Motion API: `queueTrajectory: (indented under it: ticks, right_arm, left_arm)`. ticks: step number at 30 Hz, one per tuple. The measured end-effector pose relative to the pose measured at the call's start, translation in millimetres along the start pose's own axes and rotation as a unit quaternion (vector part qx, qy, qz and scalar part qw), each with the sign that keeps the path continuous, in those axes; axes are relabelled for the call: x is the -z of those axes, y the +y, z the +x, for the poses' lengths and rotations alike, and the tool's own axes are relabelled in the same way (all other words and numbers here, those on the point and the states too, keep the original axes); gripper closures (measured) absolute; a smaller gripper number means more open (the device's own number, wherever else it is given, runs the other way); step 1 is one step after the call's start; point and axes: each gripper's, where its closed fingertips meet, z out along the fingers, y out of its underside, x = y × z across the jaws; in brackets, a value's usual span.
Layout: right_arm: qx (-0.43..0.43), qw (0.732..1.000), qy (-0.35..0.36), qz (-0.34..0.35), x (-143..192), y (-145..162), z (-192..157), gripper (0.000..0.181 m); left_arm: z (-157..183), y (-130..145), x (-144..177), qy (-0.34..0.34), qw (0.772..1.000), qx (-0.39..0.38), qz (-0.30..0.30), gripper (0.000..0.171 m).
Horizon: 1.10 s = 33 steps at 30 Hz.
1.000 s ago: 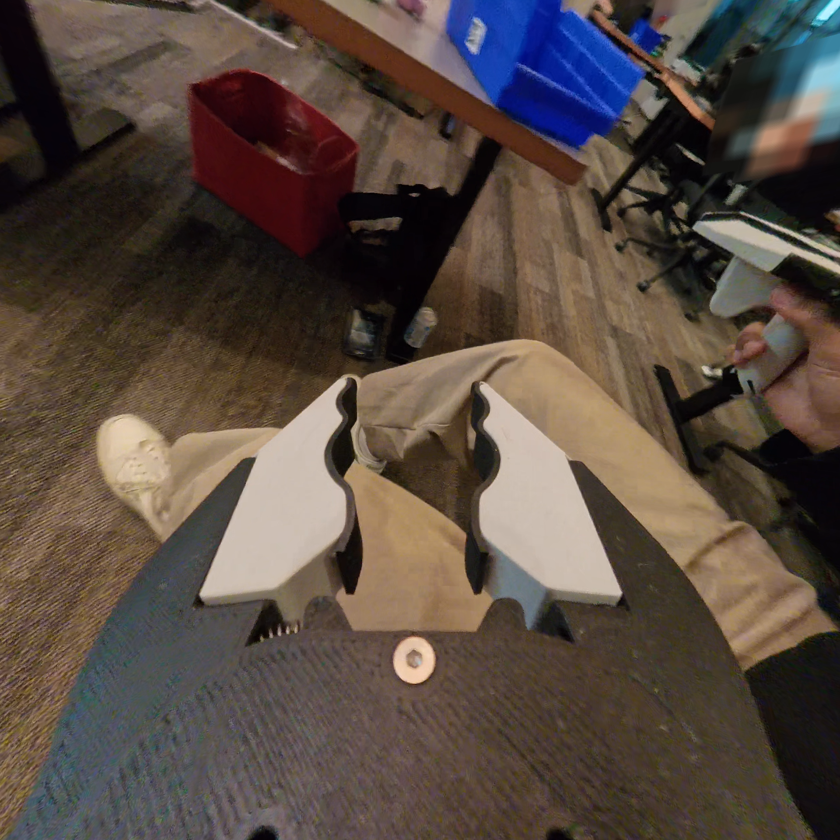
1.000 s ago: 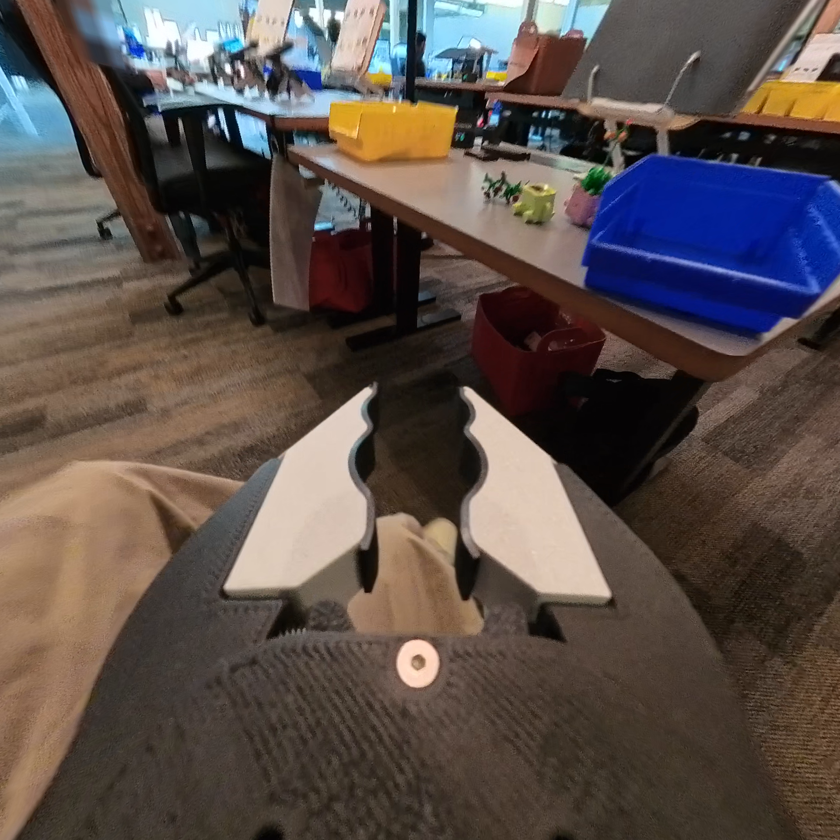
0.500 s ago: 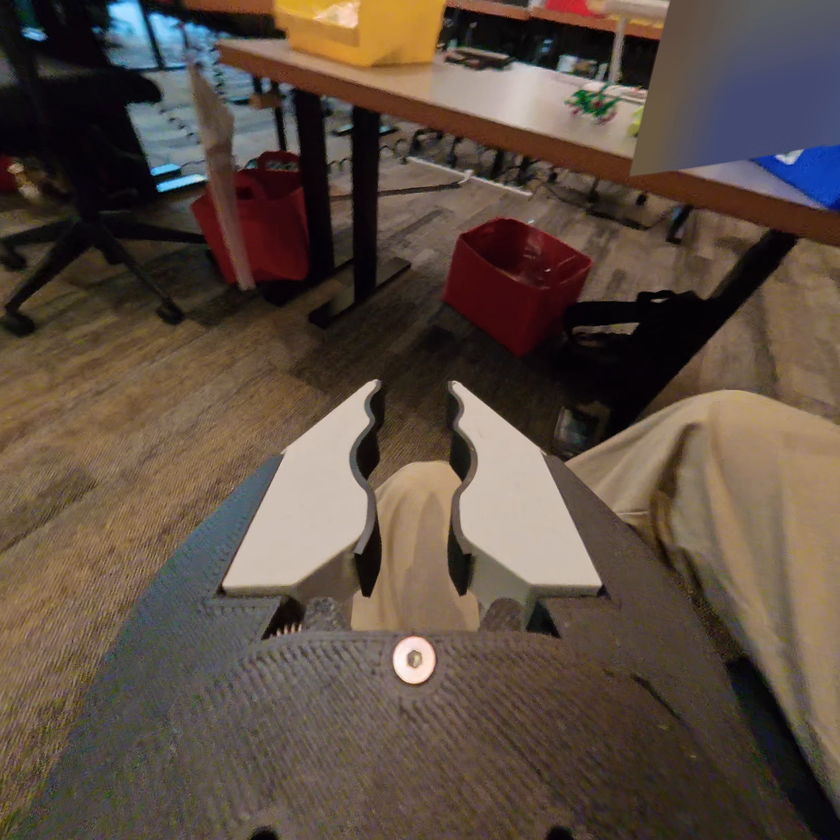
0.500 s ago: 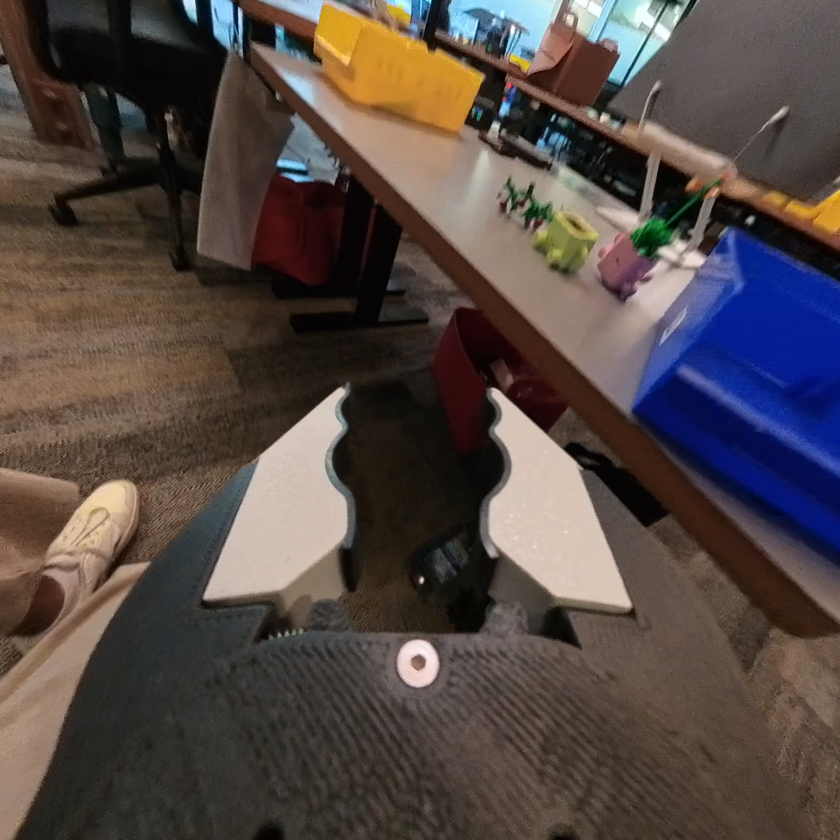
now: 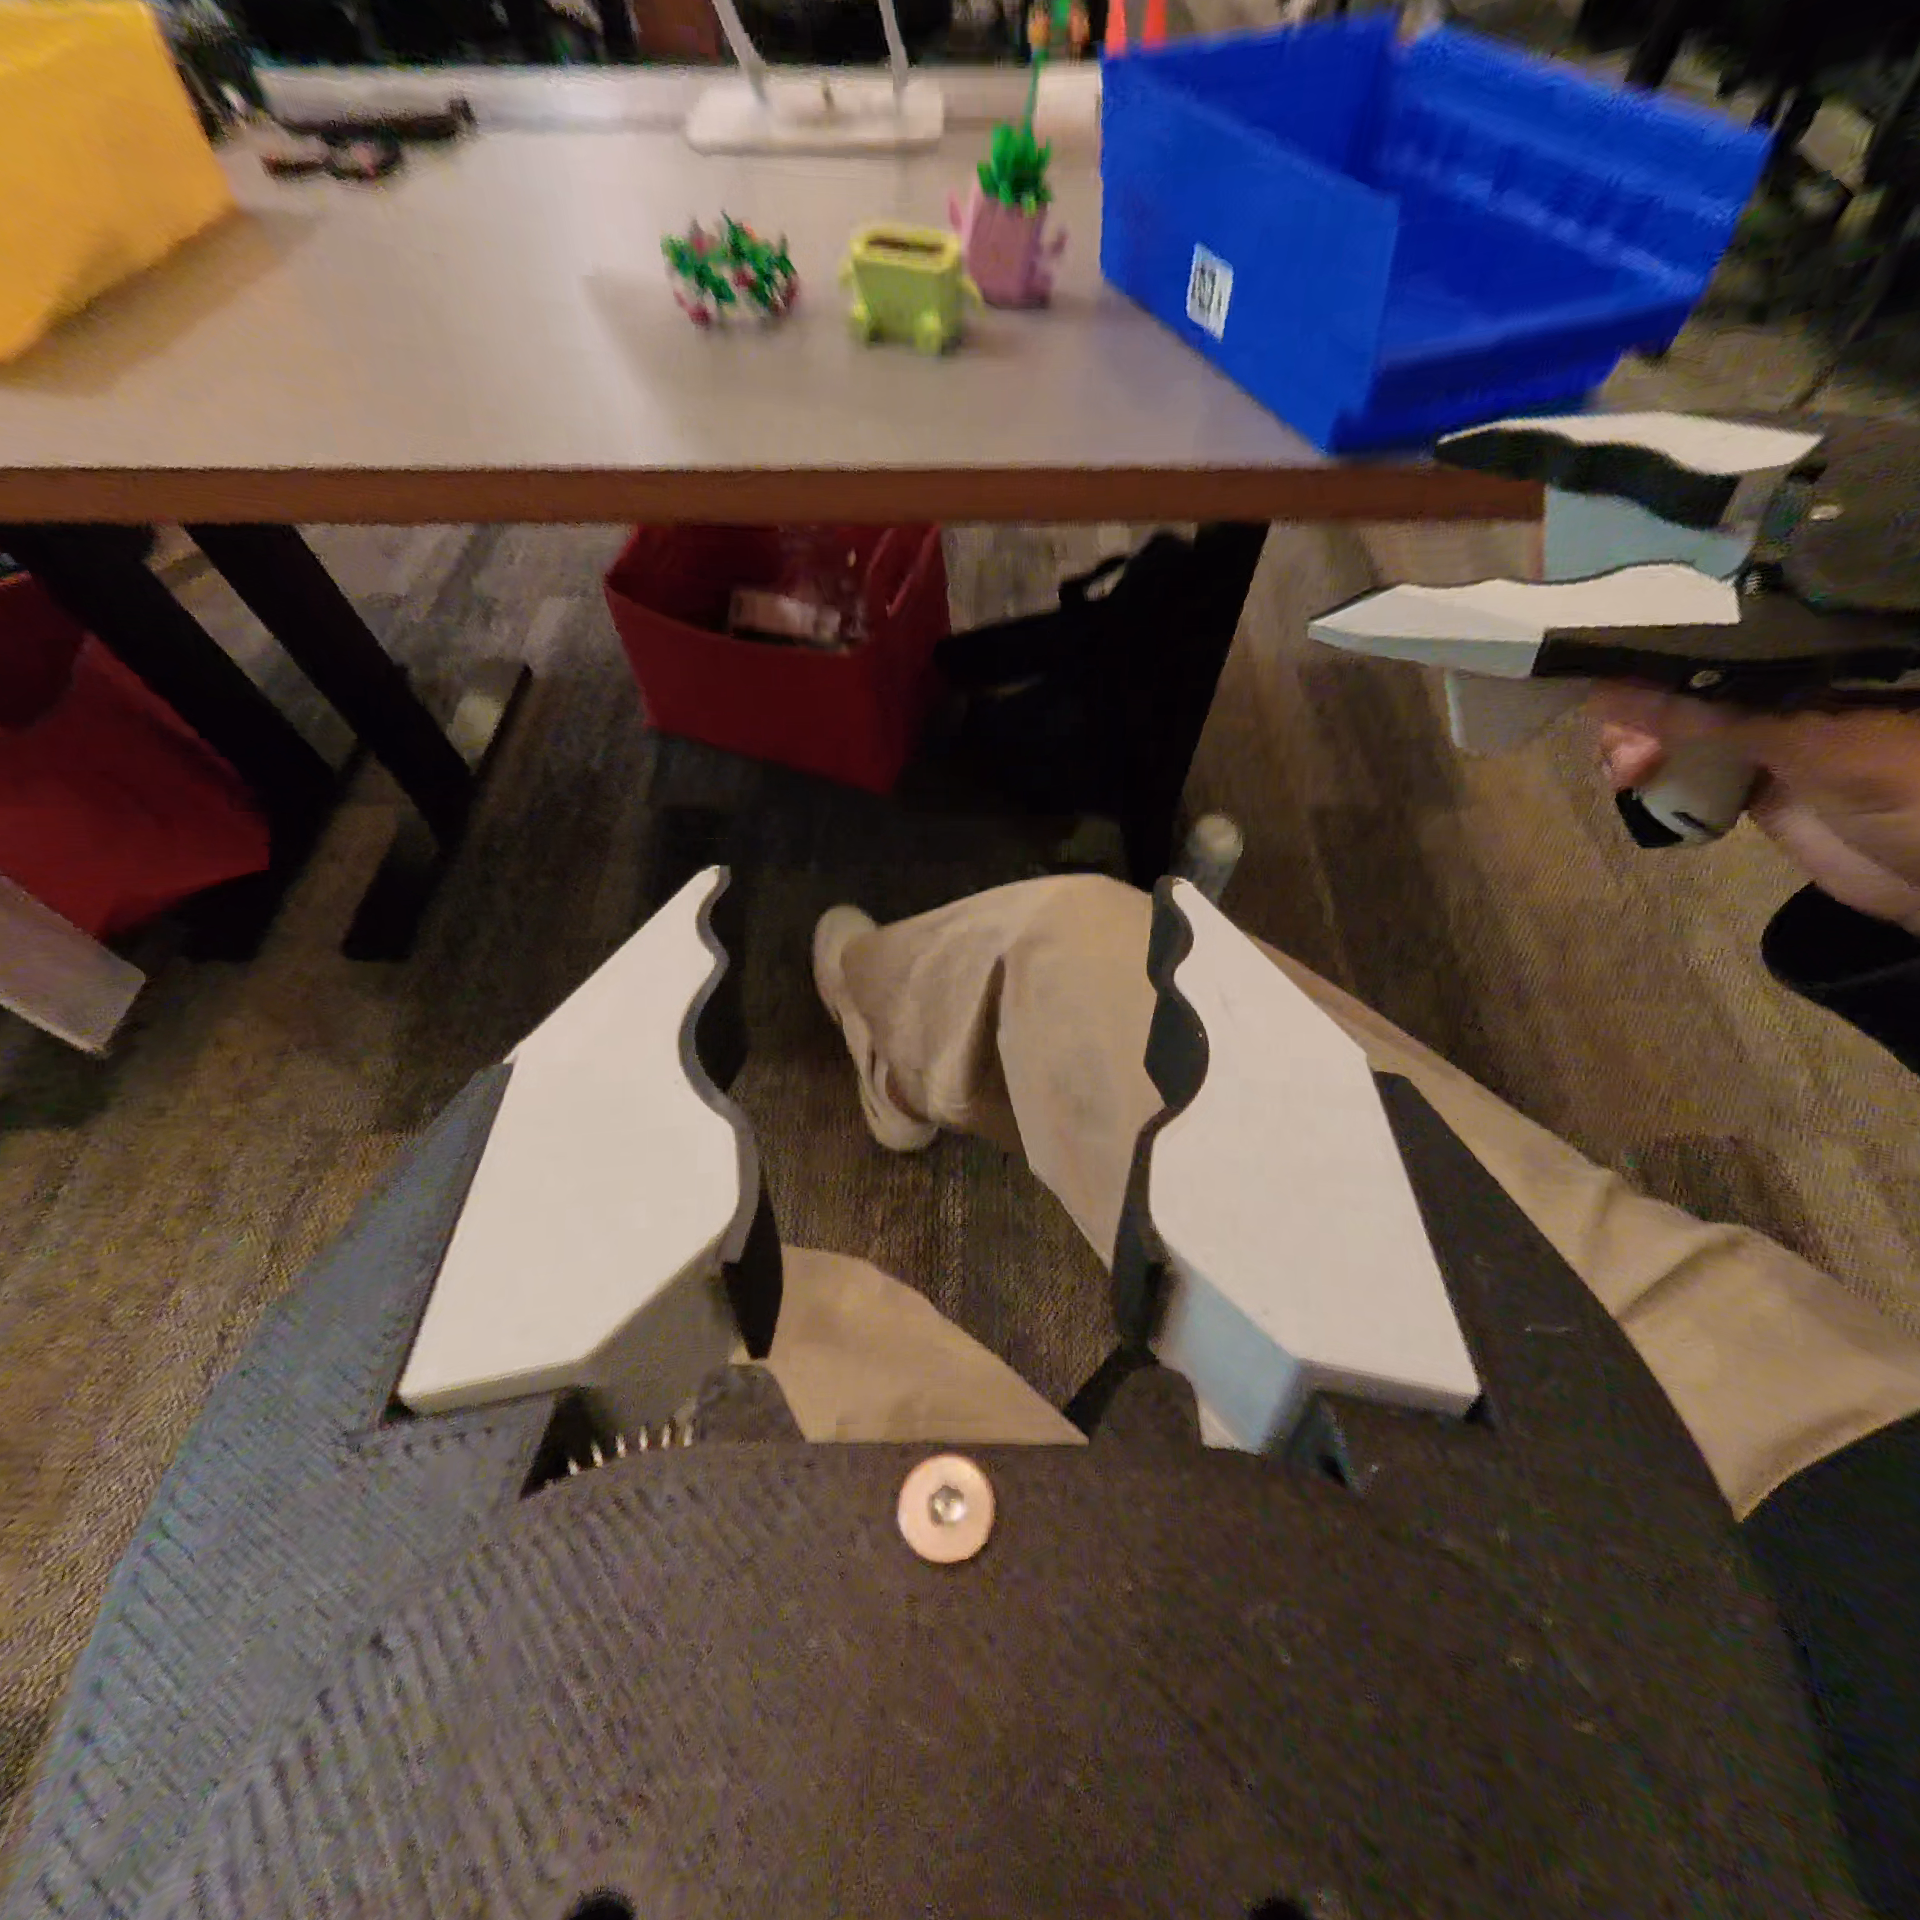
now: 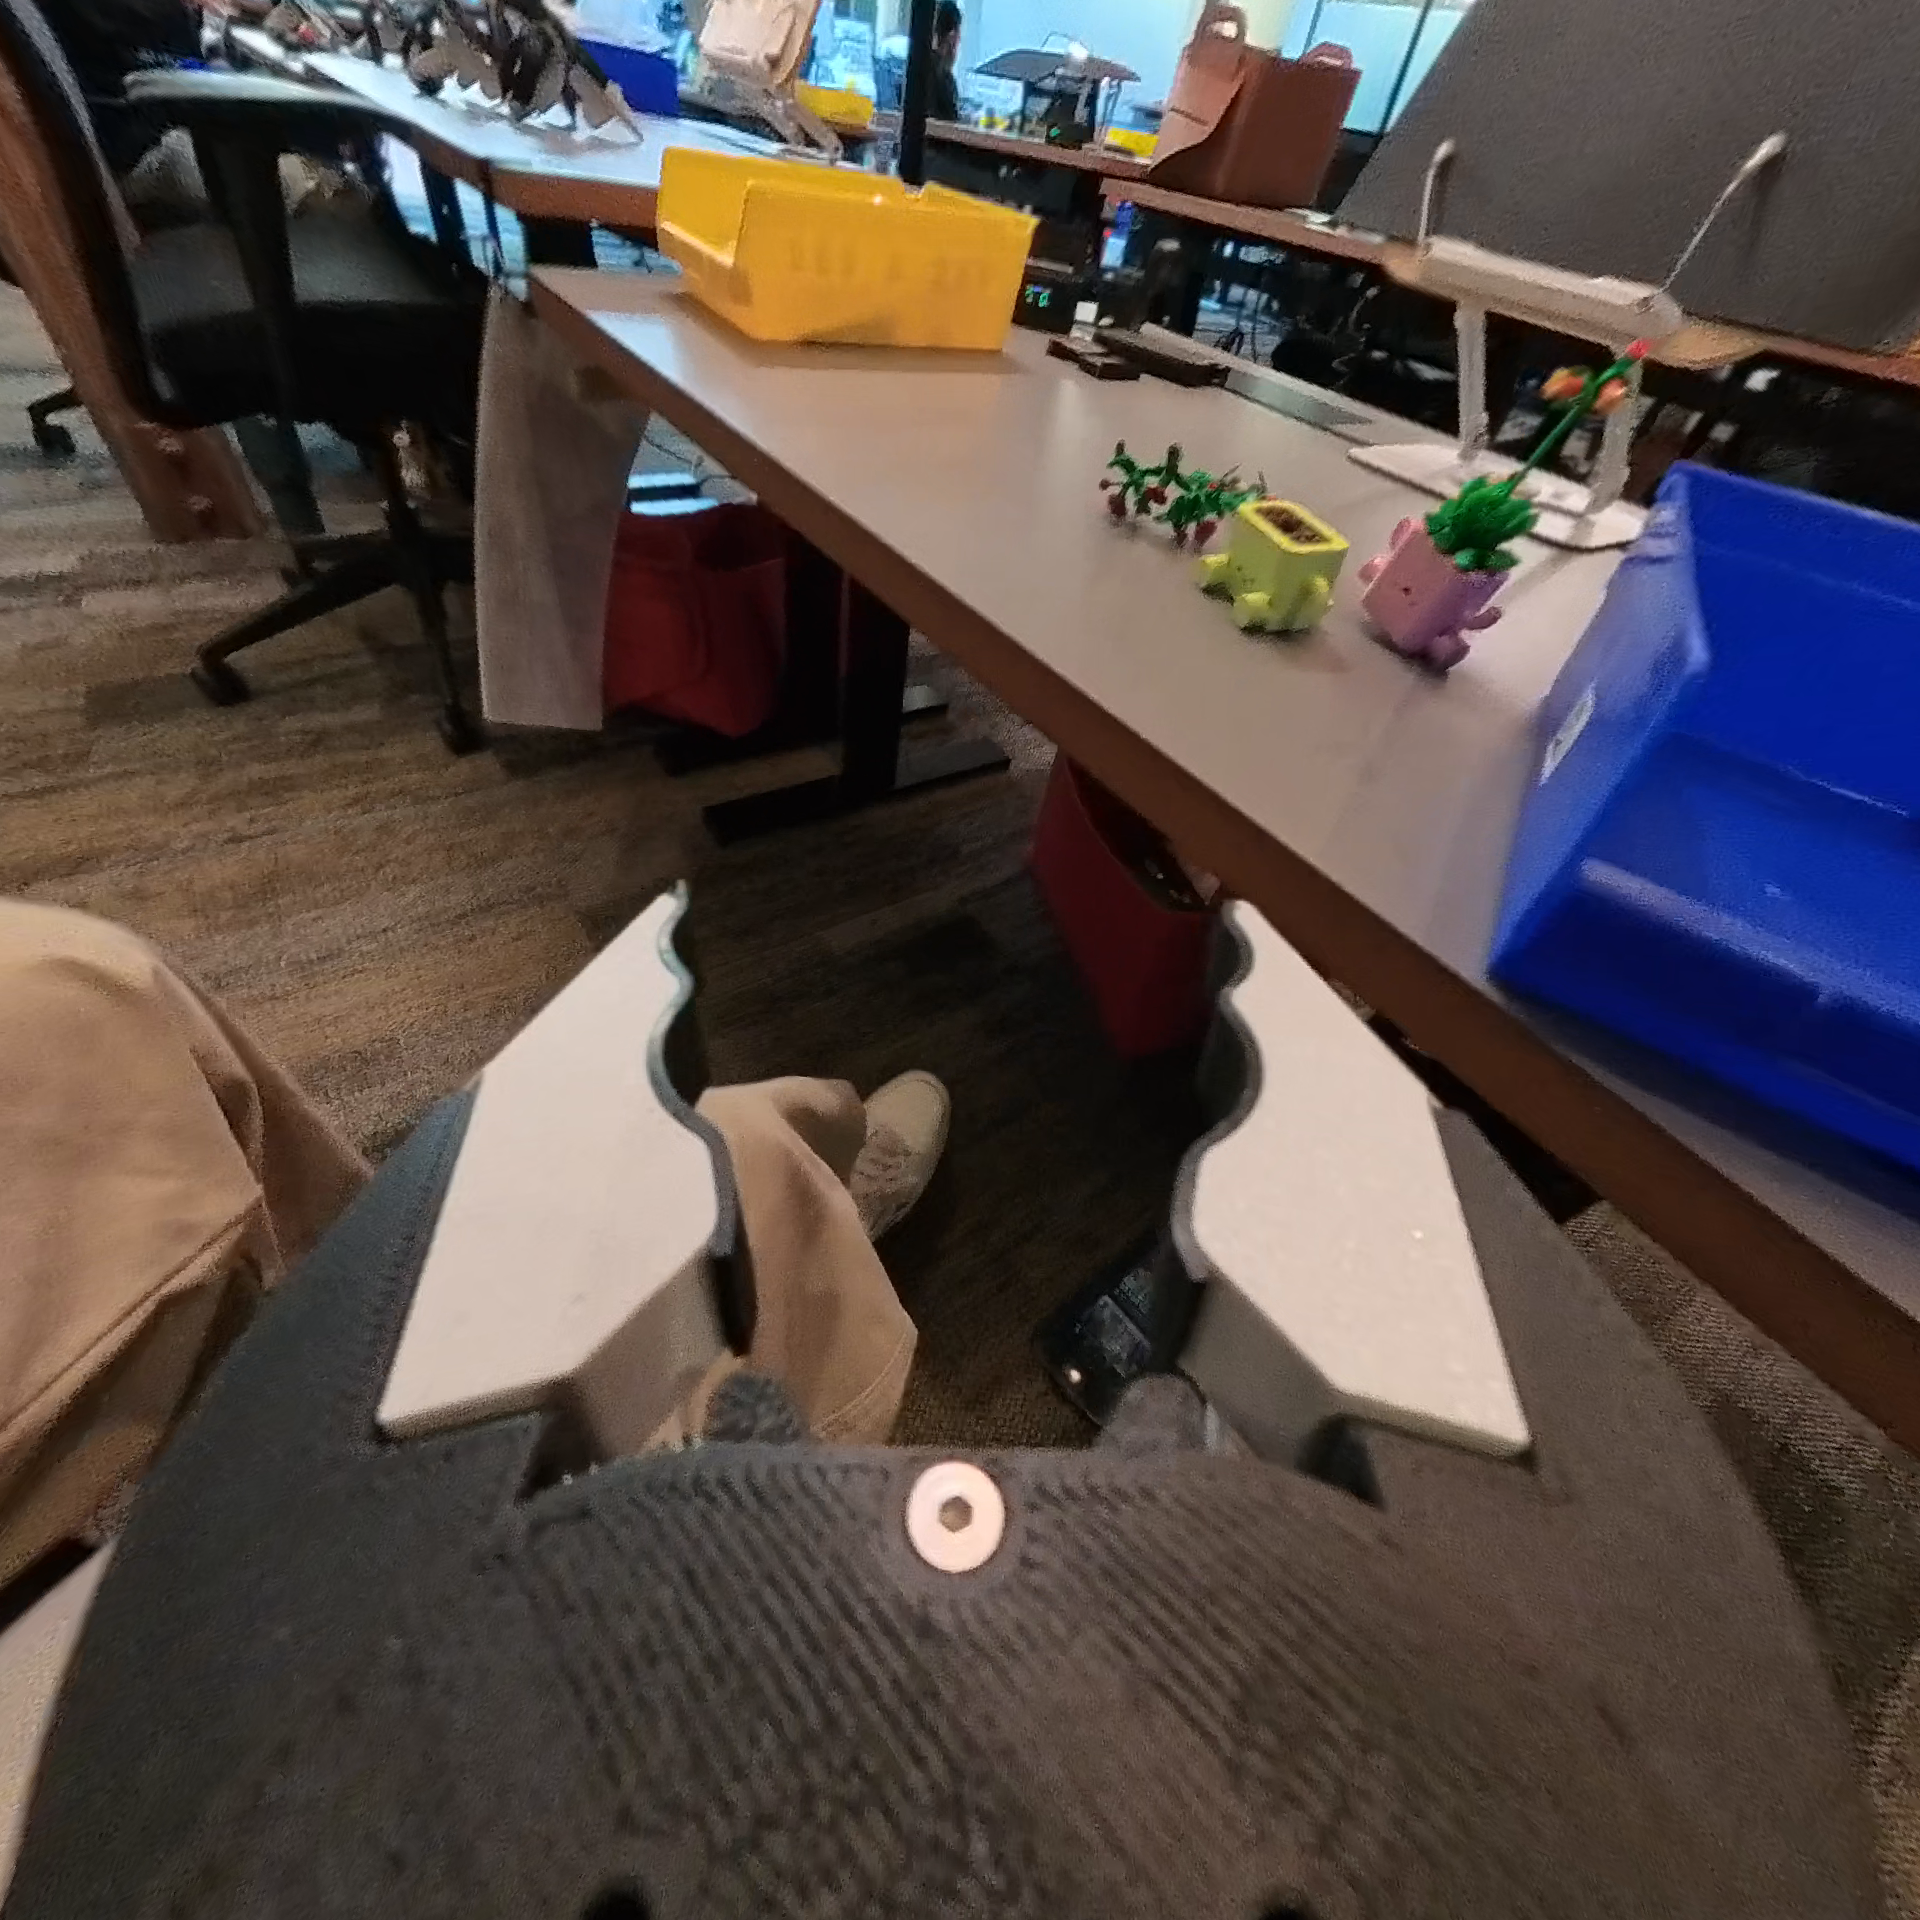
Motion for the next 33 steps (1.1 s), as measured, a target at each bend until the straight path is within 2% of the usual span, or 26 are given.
queueTrajectory:
  ticks: [4,7,9,11,12,13,15,16,21,26,28,31,33]
  right_arm:
    - [0.029,1.0,0.009,0.0,-15,18,5,0.095]
    - [0.04,0.999,0.008,0.015,-36,23,5,0.107]
    - [0.038,0.999,-0.002,0.007,-57,27,1,0.113]
    - [0.029,0.999,-0.013,-0.004,-82,24,-1,0.125]
    - [0.021,1.0,-0.011,-0.002,-94,17,1,0.13]
    - [0.013,1.0,-0.007,0.004,-107,8,3,0.137]
    - [-0.004,1.0,-0.004,0.024,-130,-14,7,0.172]
    - [-0.012,0.999,-0.01,0.035,-141,-25,6,0.181]
    - [-0.041,0.996,-0.03,0.072,-189,-67,-6,0.181]
    - [-0.027,0.997,-0.01,0.078,-200,-115,-5,0.181]
    - [-0.044,0.996,-0.029,0.072,-207,-113,-10,0.181]
    - [-0.096,0.993,-0.075,0.013,-226,-75,-23,0.175]
    - [-0.129,0.988,-0.08,0.007,-232,-62,-26,0.173]
  left_arm:
    - [5,16,-42,0.021,0.999,0.004,-0.03,0.096]
    - [-28,44,-67,-0.029,0.997,0.071,-0.031,0.124]
    - [-45,61,-80,-0.018,0.99,0.136,-0.023,0.126]
    - [-66,78,-92,-0.014,0.986,0.166,-0.026,0.136]
    - [-78,86,-96,-0.016,0.985,0.166,-0.032,0.154]
    - [-89,91,-99,-0.014,0.986,0.163,-0.036,0.171]
    - [-110,91,-104,-0.012,0.986,0.163,-0.029,0.171]
    - [-120,88,-107,-0.013,0.987,0.161,-0.022,0.171]
    - [-160,57,-123,-0.009,0.994,0.113,-0.003,0.171]
    - [-181,-13,-132,0.043,0.995,0.078,0.037,0.171]
    - [-190,-38,-139,0.057,0.995,0.055,0.053,0.171]
    - [-190,-61,-165,0.1,0.994,0.027,0.044,0.171]
    - [-183,-74,-185,0.133,0.991,0.012,0.032,0.171]
